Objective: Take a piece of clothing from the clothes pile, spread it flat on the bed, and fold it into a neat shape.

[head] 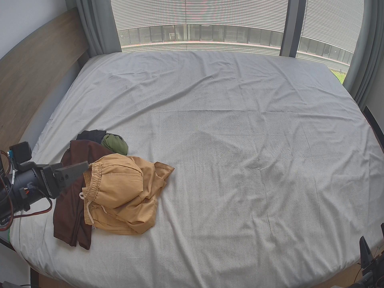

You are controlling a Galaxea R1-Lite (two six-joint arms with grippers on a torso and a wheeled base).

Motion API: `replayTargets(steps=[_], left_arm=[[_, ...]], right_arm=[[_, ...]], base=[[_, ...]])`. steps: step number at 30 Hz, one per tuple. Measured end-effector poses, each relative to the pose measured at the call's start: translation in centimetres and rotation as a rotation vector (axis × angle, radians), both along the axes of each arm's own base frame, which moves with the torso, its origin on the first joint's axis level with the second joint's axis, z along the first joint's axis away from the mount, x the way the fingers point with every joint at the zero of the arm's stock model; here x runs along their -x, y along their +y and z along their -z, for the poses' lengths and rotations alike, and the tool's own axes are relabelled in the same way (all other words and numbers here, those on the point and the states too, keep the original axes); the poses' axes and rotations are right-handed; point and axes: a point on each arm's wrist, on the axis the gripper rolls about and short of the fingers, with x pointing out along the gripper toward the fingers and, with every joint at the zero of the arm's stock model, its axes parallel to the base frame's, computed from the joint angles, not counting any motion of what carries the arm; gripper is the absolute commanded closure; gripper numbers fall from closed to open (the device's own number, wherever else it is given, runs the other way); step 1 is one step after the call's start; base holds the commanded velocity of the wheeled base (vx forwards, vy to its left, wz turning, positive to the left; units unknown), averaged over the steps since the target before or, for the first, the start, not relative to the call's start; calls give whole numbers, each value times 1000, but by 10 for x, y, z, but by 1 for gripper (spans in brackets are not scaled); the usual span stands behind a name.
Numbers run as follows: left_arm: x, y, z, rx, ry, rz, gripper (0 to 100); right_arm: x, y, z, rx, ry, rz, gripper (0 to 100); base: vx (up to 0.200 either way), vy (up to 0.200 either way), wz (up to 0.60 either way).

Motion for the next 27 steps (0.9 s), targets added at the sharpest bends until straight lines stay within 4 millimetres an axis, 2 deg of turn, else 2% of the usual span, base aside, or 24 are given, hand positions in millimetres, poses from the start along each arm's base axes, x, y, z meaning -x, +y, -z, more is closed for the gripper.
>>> replayTargets(steps=[27], left_arm=[[-52,17,37,78,134,-6,0]], right_arm=[[0,0,0,-3,0,1,0]], base=[[0,0,0]])
